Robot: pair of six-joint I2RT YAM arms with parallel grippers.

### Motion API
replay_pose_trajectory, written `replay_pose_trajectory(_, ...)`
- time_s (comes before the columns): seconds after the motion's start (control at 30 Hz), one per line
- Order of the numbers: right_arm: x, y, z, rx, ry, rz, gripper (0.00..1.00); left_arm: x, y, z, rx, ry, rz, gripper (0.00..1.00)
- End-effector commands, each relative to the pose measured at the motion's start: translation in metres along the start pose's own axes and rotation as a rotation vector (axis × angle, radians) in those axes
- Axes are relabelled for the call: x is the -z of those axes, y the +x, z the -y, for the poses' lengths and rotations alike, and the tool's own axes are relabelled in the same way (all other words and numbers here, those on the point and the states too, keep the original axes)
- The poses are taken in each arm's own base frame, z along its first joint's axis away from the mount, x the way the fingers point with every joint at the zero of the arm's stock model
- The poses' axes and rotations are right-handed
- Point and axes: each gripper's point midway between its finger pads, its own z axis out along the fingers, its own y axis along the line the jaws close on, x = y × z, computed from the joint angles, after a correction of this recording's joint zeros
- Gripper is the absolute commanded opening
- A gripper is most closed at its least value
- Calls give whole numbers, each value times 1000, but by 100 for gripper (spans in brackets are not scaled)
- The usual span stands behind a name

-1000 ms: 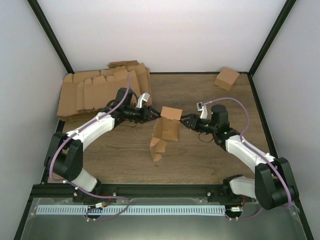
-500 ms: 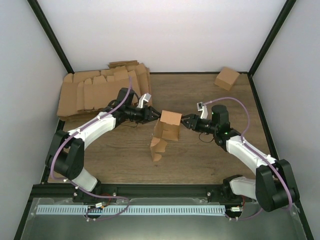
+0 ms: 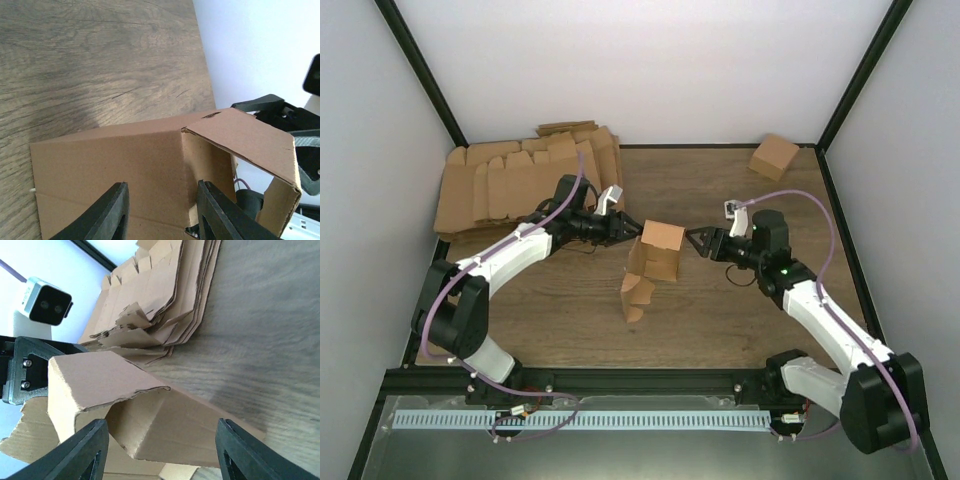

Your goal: Fold the paper box

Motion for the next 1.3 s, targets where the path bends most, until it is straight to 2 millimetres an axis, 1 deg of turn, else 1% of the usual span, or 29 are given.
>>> replay_pose_trajectory(0.0, 25, -34, -8, 175, 94, 127, 63, -2, -7, 7, -38, 18, 8, 40)
replay_pose_trajectory(0.13, 45, -65, -31, 344, 139, 264, 65, -2, -7, 8, -39, 16, 6, 40)
replay_pose_trajectory(0.23, 50, -87, -52, 440, 132, 363, 77, -1, -7, 8, -39, 10, 2, 40)
replay_pose_trajectory(0.27, 47, -91, -59, 471, 119, 373, 80, -1, -7, 8, -40, 8, 0, 40)
replay_pose_trajectory(0.33, 38, -98, -76, 550, 90, 364, 81, -1, -6, 9, -42, 7, -6, 40)
replay_pose_trajectory(0.4, 24, -98, -92, 663, 46, 306, 76, 0, -5, 8, -42, 2, -12, 40)
replay_pose_trajectory(0.47, 10, -99, -100, 746, 39, 231, 70, 0, -5, 8, -44, 1, -13, 40)
replay_pose_trajectory(0.5, 3, -98, -100, 771, 44, 188, 67, 0, -4, 7, -44, 1, -16, 40)
replay_pose_trajectory(0.53, 0, -103, -104, 787, 48, 168, 66, -1, -3, 8, -43, 2, -18, 39)
replay_pose_trajectory(0.63, -10, -95, -102, 789, 56, 90, 65, -1, -3, 7, -42, 4, -22, 39)
replay_pose_trajectory(0.8, -15, -73, -108, 852, 34, 15, 62, -1, -1, 7, -45, 5, -30, 39)
replay_pose_trajectory(0.87, -16, -62, -107, 890, 42, -31, 62, -1, 0, 6, -43, 4, -34, 39)
replay_pose_trajectory(0.97, -19, -48, -103, 915, 47, -97, 63, -2, 1, 5, -43, 3, -36, 39)
replay_pose_trajectory(1.07, -22, -37, -105, 892, 4, -148, 66, -1, 1, 5, -43, 3, -37, 39)
replay_pose_trajectory(1.17, -26, -30, -97, 862, 13, -181, 64, 0, 1, 7, -48, 5, -36, 39)
replay_pose_trajectory(1.27, -35, -18, -82, 861, 38, -232, 57, 0, 1, 8, -51, 6, -36, 39)
